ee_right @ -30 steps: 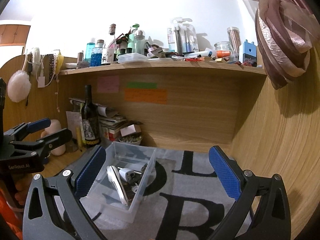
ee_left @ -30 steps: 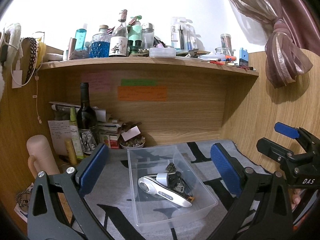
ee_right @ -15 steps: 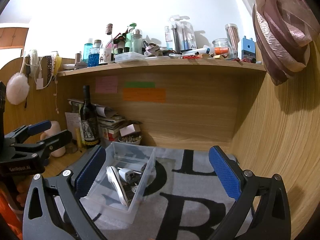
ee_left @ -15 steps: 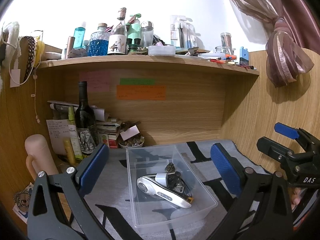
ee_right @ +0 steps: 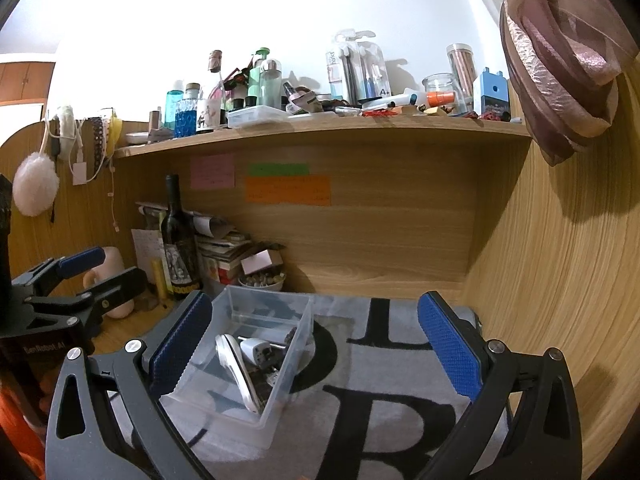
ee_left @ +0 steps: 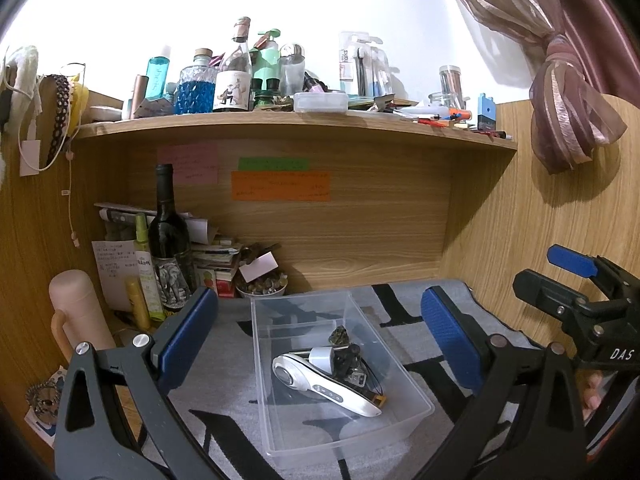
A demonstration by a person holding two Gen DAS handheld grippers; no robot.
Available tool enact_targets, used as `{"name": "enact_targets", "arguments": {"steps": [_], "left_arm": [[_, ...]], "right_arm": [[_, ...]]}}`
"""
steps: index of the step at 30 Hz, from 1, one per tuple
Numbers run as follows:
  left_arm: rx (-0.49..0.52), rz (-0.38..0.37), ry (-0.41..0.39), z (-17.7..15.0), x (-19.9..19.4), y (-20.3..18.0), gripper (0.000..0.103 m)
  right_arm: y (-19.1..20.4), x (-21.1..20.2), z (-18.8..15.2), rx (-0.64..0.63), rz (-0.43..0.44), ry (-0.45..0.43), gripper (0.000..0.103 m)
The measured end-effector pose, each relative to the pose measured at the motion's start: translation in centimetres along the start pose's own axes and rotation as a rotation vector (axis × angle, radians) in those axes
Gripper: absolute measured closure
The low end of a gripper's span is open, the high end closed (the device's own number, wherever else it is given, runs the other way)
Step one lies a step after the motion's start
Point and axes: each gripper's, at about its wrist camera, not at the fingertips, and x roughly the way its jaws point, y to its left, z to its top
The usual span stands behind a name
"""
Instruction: Organize rigid objects
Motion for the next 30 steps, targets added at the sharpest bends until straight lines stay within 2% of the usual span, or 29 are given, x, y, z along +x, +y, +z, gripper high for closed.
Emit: {"name": "enact_targets", "arguments": {"steps": [30], "left_arm": [[-0.008, -0.009, -0.01, 0.24, 0.06, 0.1, 0.0]], "right_arm": [[0.75, 0.53, 0.03, 0.006, 0.007, 0.008, 0.0]]}}
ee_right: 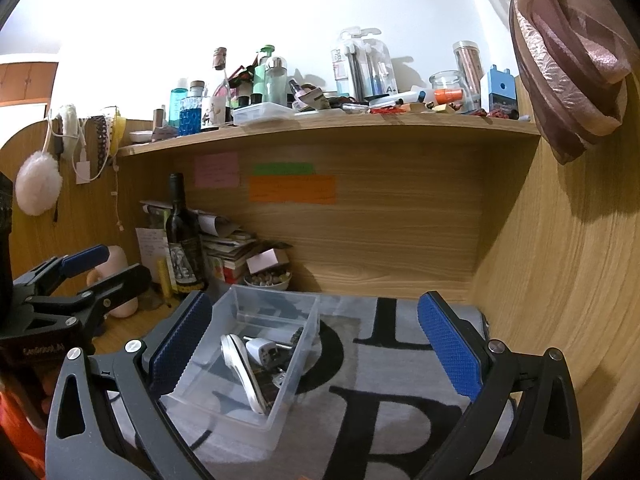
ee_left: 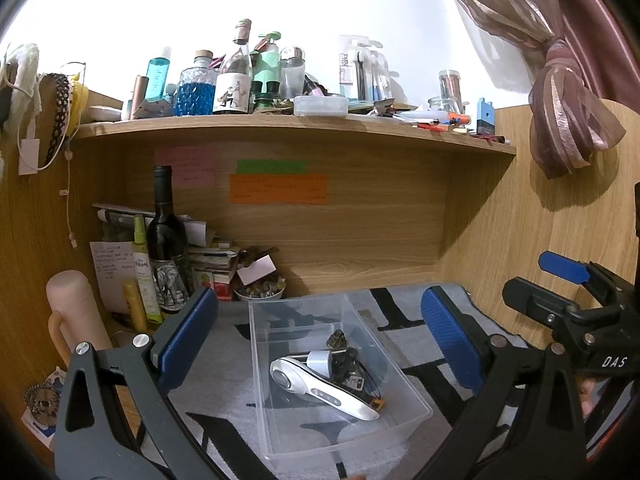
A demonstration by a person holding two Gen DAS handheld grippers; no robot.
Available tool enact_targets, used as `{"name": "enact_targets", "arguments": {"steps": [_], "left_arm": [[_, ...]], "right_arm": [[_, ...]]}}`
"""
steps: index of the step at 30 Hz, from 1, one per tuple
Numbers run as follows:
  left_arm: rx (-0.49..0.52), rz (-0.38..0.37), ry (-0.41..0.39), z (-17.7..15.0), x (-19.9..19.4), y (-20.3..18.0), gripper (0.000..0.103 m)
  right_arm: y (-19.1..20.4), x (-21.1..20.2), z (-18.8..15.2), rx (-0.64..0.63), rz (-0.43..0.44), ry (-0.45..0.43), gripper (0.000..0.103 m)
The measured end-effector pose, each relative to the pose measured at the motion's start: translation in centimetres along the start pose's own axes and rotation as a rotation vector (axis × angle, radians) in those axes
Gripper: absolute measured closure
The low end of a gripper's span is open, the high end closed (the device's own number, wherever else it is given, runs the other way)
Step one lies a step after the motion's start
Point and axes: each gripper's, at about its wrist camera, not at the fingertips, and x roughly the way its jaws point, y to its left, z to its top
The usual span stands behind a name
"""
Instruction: Organize rigid objects
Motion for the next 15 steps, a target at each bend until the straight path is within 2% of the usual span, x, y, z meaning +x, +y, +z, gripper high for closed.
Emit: {"name": "enact_targets", "arguments": {"steps": [15], "left_arm": [[-0.037, -0.018, 0.045, -0.45, 0.74, 0.67, 0.0]], "right_arm": [[0.25, 0.61, -0.01, 0.0, 0.005, 0.024, 0.0]]}}
